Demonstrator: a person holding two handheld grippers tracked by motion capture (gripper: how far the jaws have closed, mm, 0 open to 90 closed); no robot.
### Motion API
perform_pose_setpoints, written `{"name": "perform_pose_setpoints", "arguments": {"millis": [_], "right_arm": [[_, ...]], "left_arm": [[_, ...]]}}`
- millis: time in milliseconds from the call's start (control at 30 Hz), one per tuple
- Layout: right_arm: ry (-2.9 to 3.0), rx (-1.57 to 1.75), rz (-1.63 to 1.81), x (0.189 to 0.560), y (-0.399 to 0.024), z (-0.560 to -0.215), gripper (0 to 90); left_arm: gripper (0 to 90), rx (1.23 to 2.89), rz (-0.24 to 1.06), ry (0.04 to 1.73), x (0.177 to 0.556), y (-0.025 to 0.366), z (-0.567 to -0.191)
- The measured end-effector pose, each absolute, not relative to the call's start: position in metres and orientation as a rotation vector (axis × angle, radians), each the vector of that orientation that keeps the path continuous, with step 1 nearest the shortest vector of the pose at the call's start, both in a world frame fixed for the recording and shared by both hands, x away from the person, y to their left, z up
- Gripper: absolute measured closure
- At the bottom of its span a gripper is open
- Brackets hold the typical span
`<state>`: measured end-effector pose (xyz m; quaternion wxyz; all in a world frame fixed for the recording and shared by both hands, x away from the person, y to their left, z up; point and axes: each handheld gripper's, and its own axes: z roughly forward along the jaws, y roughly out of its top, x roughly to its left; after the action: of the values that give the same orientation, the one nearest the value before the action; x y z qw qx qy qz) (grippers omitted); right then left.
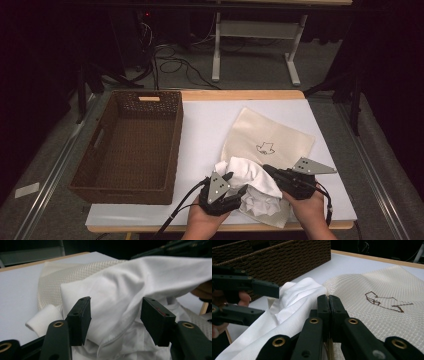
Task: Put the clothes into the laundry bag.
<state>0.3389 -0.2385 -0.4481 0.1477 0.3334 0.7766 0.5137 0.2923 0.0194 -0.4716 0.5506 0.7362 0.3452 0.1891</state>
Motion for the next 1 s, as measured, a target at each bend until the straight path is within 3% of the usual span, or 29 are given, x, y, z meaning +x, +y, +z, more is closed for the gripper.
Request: {"name": "perform_pose_setpoints", "arguments": {"millis": [233,267,367,400,567,867,933,1000], "right_arm": [[2.239,0.95,1.475,0.339,-0.238,-0.449,89.9],[2.238,0.945,1.477,0.339,-0.237,-0.449,89.9],[2.236,0.949,1.477,0.338,-0.237,-0.448,89.9],[2.24,0.946,1.477,0.339,-0.237,-0.448,89.9],[2.231,0.947,1.489,0.339,-0.238,-0.446,90.0],[2.229,0.932,1.506,0.337,-0.236,-0.443,89.9],[2.231,0.93,1.505,0.337,-0.236,-0.443,89.9],[2.23,0.933,1.504,0.337,-0.237,-0.444,89.9]], "left_arm": [[25.9,1.758,0.434,0.766,0.304,-0.006,-0.457],[29.3,1.776,0.422,0.765,0.307,-0.009,-0.46],[56.5,1.835,0.418,0.785,0.313,-0.017,-0.476],[61.6,1.837,0.418,0.788,0.314,-0.019,-0.479],[74.2,1.861,0.42,0.791,0.316,-0.024,-0.489],[74.1,1.876,0.409,0.843,0.329,-0.03,-0.494],[71.9,1.869,0.404,0.849,0.329,-0.03,-0.492],[63.6,1.851,0.404,0.837,0.326,-0.026,-0.489]]}}
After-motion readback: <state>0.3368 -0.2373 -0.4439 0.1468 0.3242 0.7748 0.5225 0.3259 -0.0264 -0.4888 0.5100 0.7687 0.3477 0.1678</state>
